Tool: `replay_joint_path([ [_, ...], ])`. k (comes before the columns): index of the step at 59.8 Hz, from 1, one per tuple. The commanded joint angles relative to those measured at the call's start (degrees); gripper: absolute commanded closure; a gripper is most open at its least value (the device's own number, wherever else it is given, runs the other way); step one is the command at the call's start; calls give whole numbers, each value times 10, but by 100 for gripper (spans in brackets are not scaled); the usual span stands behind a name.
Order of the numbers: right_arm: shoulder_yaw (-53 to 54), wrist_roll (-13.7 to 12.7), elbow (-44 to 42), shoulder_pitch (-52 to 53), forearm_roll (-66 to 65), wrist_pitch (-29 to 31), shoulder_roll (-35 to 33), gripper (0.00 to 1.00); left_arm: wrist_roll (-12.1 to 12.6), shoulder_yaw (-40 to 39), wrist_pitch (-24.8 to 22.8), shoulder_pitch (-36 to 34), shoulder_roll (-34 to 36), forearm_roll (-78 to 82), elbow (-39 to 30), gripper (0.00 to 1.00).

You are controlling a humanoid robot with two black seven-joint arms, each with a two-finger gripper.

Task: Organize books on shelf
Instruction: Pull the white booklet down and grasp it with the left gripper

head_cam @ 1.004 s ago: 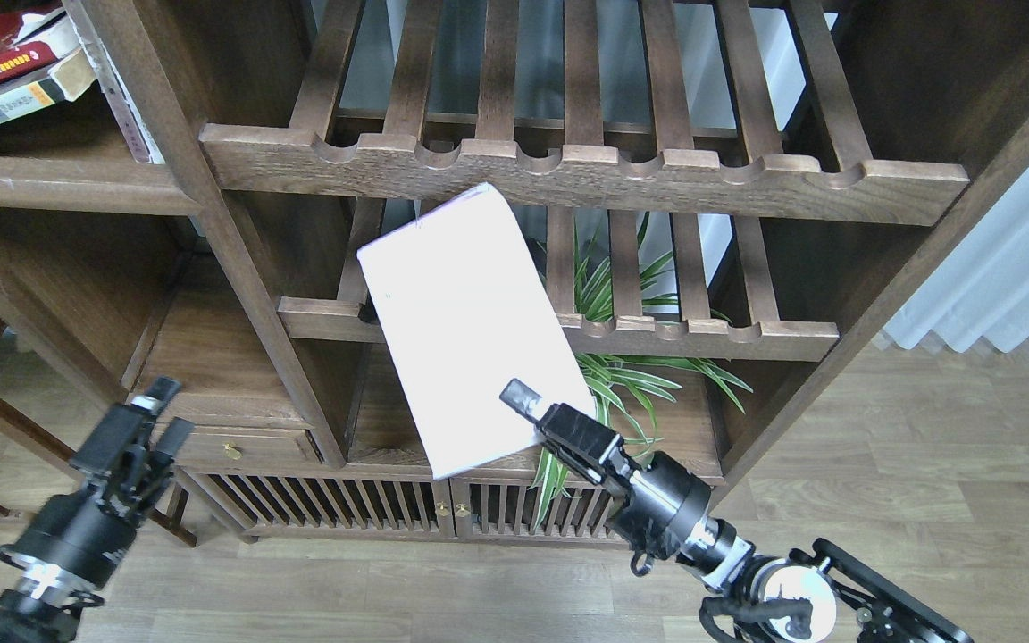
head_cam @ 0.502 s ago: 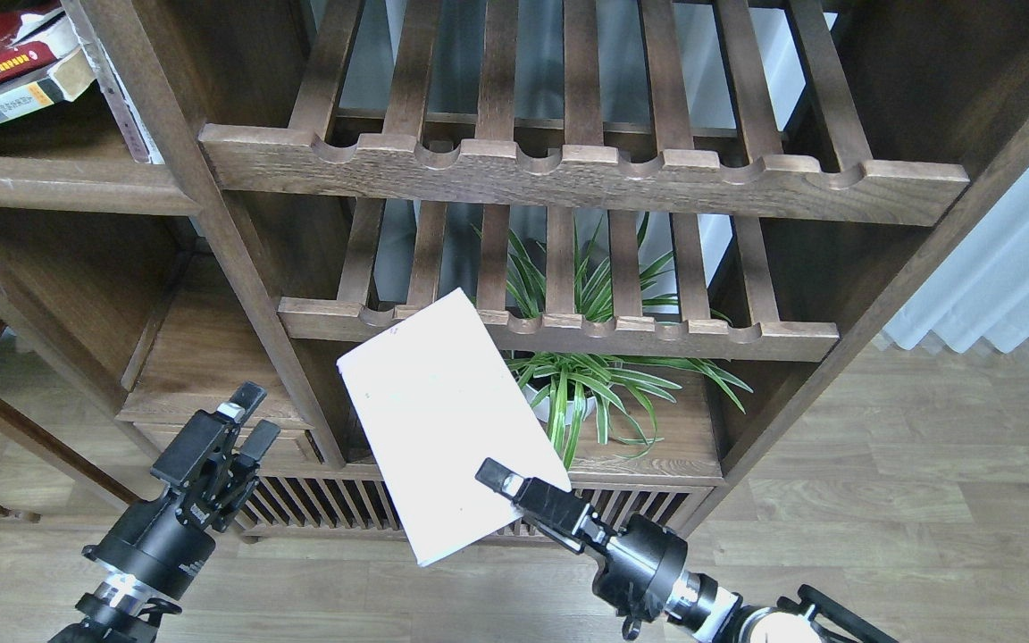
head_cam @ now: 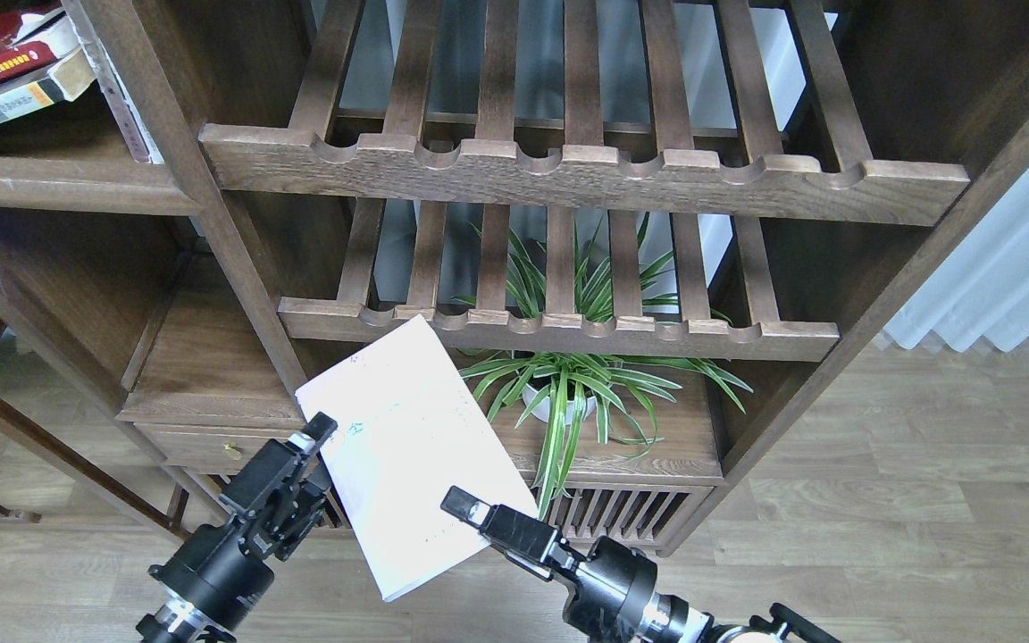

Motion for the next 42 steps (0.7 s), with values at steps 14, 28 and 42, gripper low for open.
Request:
replay_joint_path([
  [14,4,-10,-2,-27,-19,0,21,94,3,53,0,-9,-2,1,2,77],
  [28,26,-28,1,-44,-40,0,51,93,4,57,0,-16,4,-2,3,96],
  [42,20,-29,-1,-43,-48,0,55,50,4,46,0,-42,16,-4,4,98],
])
